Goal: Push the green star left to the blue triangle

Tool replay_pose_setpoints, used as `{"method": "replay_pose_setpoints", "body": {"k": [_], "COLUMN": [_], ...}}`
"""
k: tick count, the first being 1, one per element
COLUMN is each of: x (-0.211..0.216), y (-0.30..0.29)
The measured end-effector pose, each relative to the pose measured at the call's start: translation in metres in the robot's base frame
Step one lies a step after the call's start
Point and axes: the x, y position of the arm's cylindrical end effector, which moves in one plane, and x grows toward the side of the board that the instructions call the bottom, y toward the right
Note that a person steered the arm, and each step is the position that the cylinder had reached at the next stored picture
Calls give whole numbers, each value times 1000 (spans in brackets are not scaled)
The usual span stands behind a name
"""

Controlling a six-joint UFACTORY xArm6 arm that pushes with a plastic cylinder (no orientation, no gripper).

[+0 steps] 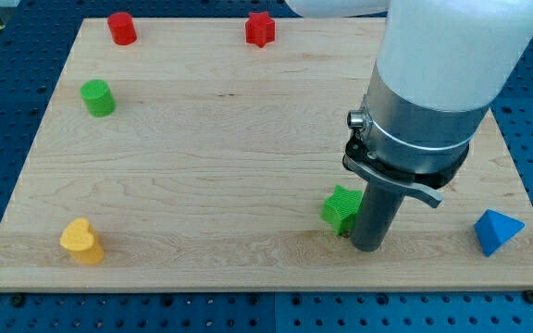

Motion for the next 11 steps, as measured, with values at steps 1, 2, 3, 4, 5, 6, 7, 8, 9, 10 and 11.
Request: {"method": "replay_pose_setpoints", "body": {"k": [1, 2, 3, 4, 5, 6, 7, 8, 9, 10, 11], "x": [22, 24, -17, -70, -68, -47, -47, -47, -39, -35, -35], "y": [-17, -53, -92, -98, -97, -77, -67, -63, -42, -19, 6]}}
